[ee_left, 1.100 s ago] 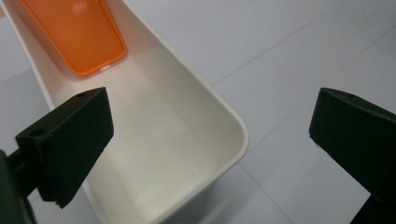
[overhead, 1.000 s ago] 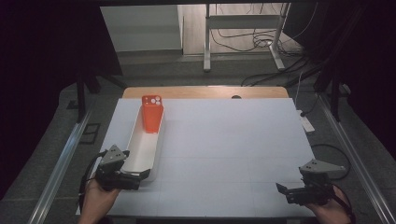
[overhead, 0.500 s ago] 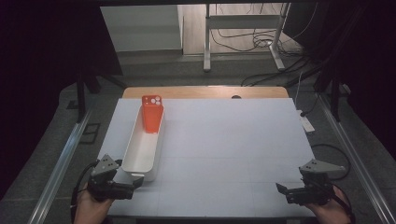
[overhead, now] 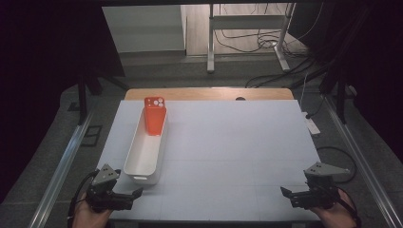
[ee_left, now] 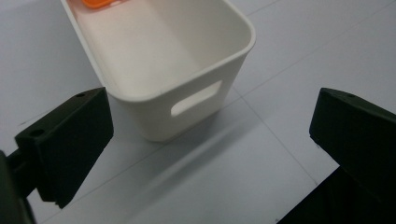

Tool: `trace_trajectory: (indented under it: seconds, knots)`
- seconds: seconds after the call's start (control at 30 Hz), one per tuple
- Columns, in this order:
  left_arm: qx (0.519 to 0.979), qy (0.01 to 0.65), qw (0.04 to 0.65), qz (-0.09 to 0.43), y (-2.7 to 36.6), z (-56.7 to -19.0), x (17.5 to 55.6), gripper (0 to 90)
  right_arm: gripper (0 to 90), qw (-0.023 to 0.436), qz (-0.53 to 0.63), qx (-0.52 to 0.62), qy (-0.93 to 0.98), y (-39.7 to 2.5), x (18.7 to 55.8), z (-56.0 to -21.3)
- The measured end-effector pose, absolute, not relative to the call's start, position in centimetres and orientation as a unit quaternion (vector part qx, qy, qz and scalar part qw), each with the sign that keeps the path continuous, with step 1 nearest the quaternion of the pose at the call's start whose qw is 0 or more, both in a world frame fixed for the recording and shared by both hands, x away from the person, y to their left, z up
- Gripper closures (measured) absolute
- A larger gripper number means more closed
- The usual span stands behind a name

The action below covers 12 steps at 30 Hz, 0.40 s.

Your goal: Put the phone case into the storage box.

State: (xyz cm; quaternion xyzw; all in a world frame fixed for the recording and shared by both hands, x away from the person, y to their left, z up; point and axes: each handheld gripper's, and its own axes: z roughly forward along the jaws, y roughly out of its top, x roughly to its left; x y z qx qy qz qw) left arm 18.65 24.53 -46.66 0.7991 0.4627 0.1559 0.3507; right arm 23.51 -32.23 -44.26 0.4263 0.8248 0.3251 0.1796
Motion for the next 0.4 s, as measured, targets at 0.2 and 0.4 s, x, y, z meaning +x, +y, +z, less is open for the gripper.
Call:
trace_trajectory:
  seconds: [0.2, 0.4]
  knots:
    - [0.798, 0.466, 0.35, 0.152, 24.59, -46.76, 18.72, 0.6, 0.0, 0.179, 0.323, 0.427, 0.826, -32.21, 23.52, -44.25]
    - [0.797, 0.47, 0.35, 0.148, 24.63, -46.78, 18.81, 0.8, 0.0, 0.179, 0.322, 0.426, 0.827, -32.24, 23.54, -44.31]
